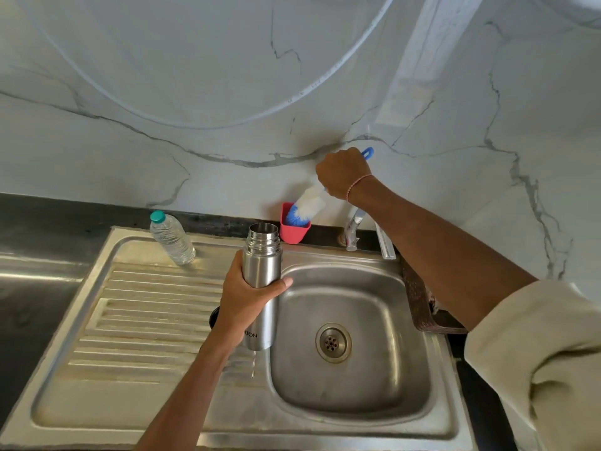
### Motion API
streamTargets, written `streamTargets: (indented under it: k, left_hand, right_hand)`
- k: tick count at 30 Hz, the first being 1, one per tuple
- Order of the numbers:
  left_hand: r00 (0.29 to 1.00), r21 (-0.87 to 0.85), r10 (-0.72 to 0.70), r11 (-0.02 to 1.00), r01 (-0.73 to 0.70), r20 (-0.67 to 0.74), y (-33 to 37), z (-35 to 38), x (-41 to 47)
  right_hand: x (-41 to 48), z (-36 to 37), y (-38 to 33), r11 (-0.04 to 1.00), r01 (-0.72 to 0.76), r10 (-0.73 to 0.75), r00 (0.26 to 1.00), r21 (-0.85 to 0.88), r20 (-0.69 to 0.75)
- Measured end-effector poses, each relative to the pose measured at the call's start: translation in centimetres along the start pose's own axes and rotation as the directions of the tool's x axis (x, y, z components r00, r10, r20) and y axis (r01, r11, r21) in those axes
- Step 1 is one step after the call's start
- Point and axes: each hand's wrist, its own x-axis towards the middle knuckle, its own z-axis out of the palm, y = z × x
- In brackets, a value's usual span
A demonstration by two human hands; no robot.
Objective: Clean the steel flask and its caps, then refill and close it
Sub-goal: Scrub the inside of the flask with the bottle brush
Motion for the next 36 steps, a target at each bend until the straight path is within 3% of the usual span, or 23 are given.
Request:
streamTargets:
  k: [14,20,26,31,36]
  left_hand:
    - [1.0,0.002,-0.01,1.0,0.01,0.014,0.4,1.3,-1.4]
    - [1.0,0.028,0.012,1.0,-0.012,-0.006,0.3,1.2,-2.4]
    - [0.999,0.056,0.031,0.998,-0.029,-0.021,0.4,0.8,-3.4]
    - [0.999,0.079,0.005,0.997,-0.001,-0.049,0.0,1.1,-4.0]
    - [0.999,0.11,-0.008,0.994,0.013,-0.047,0.1,1.5,-4.3]
  right_hand:
    - [-5.4,-2.4,4.9,0.988,-0.151,0.151,0.971,0.013,-0.183]
    - [-10.1,-2.5,5.5,0.969,-0.246,0.243,0.951,0.013,-0.192]
    - [-14.8,1.0,4.1,0.902,-0.422,0.431,0.883,0.086,-0.187]
    - [-17.4,5.7,-0.2,0.74,-0.523,0.62,0.774,0.423,-0.127]
    - [-19.4,9.5,-3.5,0.357,-0.491,0.745,0.663,0.795,0.075]
